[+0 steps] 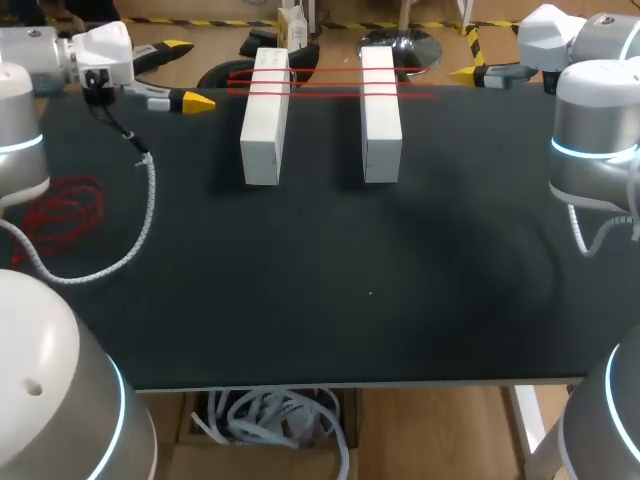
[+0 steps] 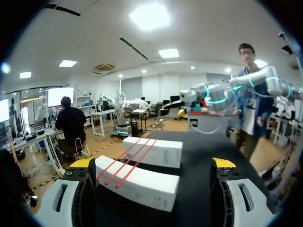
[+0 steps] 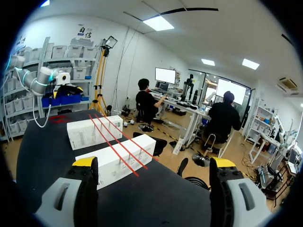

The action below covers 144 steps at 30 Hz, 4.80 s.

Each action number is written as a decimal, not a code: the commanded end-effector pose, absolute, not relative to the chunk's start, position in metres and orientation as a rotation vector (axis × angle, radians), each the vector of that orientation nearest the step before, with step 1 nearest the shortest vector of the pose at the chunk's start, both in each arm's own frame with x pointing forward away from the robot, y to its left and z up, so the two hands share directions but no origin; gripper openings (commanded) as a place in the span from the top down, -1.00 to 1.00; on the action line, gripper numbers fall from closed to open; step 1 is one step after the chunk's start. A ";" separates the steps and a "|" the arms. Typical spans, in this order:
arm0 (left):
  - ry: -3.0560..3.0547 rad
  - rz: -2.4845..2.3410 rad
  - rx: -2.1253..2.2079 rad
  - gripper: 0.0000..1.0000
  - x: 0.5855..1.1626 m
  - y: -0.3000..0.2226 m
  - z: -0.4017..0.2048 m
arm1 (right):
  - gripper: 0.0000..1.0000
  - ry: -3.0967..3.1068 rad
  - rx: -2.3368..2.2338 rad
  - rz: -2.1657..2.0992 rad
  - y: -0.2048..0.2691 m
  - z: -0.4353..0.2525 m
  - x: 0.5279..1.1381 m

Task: Grab the tape and strap the tape.

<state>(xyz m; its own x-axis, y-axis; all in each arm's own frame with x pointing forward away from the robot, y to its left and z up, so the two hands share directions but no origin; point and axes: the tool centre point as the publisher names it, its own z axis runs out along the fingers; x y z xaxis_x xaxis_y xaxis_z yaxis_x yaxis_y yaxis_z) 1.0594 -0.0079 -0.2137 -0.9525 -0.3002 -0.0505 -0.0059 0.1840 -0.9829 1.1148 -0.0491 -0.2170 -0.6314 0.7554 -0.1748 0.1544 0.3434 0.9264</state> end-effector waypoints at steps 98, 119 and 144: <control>2.411 -2.047 0.022 0.67 1.159 -0.026 -0.322 | -1.00 2.011 0.792 1.291 -0.049 -0.217 1.115; 2.408 -2.056 0.002 0.73 1.153 -0.027 -0.327 | -1.00 2.011 0.792 1.291 -0.049 -0.217 1.115; 2.358 -2.112 -0.019 1.00 1.146 -0.031 -0.321 | -1.00 2.011 0.792 1.291 -0.049 -0.217 1.115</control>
<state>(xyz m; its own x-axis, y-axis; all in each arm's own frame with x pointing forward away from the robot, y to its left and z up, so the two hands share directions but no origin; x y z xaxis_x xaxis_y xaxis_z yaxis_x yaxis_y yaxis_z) 1.1462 -0.0303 -0.3158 -0.9998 0.0074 0.0198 -0.0187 0.1282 -0.9916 1.1149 -0.0492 -0.2172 -0.6312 0.7556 -0.1749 0.1537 0.3429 0.9267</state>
